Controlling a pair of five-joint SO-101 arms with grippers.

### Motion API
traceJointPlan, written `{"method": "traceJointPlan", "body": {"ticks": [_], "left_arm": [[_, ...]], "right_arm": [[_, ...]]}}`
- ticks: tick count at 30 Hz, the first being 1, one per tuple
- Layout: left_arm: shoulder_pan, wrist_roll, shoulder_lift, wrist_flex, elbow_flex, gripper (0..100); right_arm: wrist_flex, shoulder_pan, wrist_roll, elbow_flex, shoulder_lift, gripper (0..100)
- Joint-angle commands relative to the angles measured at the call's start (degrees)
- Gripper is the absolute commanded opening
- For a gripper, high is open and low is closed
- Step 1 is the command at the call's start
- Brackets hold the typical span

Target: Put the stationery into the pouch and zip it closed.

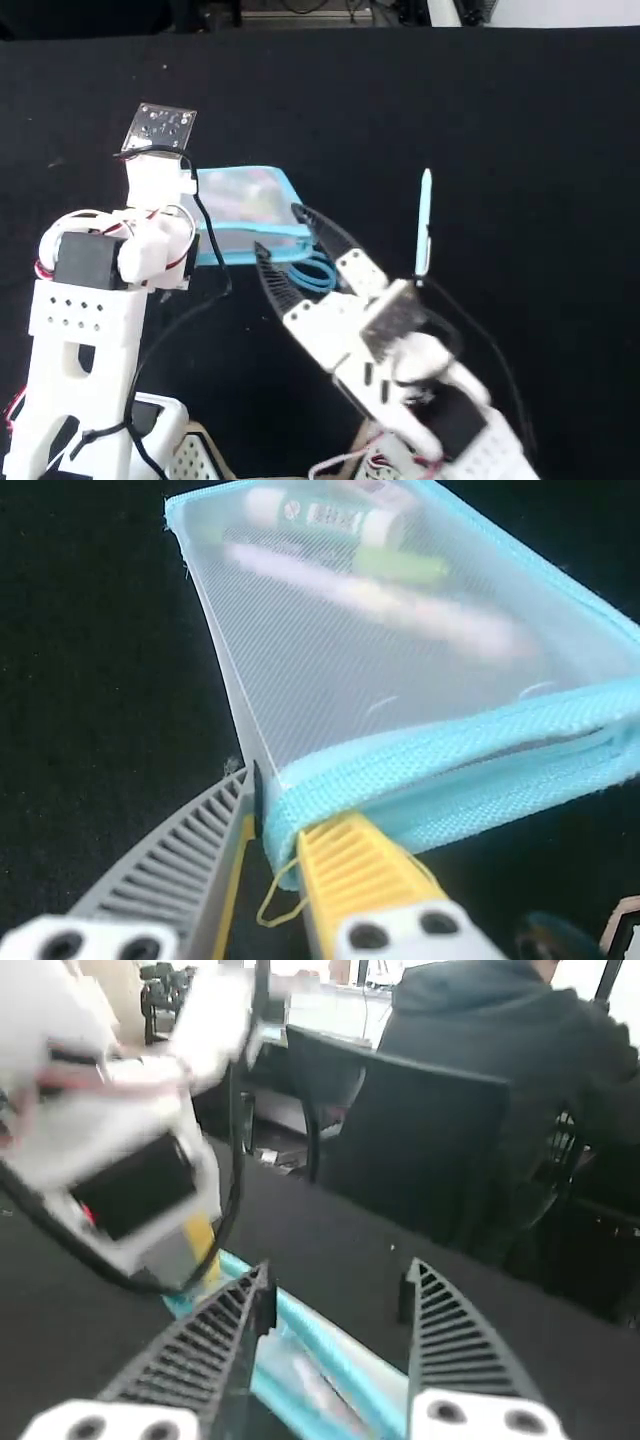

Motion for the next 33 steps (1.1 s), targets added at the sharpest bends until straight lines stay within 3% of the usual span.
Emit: {"method": "traceJointPlan", "body": {"ticks": [1, 5, 10, 15, 18, 27, 33], "left_arm": [[0.8, 0.1, -0.7, 0.3, -0.3, 3], [0.8, 0.1, -0.7, 0.3, -0.1, 3], [0.8, 0.1, -0.7, 0.2, -0.1, 3], [0.8, 0.1, -0.7, 0.2, -0.1, 3], [0.8, 0.2, -0.7, 0.2, -0.1, 3], [0.8, 0.3, -0.7, 0.3, 0.0, 3], [0.8, 0.3, -0.7, 0.3, 0.0, 3]], "right_arm": [[7.6, 8.7, 0.1, -15.1, -0.6, 13.3], [12.9, 25.5, -0.4, -19.6, -0.1, 10.5], [19.2, 34.7, -0.4, -15.4, 4.4, 15.5], [19.3, 39.5, -0.8, -14.1, 19.7, 16.3], [17.8, 41.1, -5.0, -17.8, 32.0, 16.5], [17.8, 42.4, -6.9, -35.9, 66.6, 16.5], [17.8, 46.9, -6.9, -48.7, 83.8, 16.5]]}}
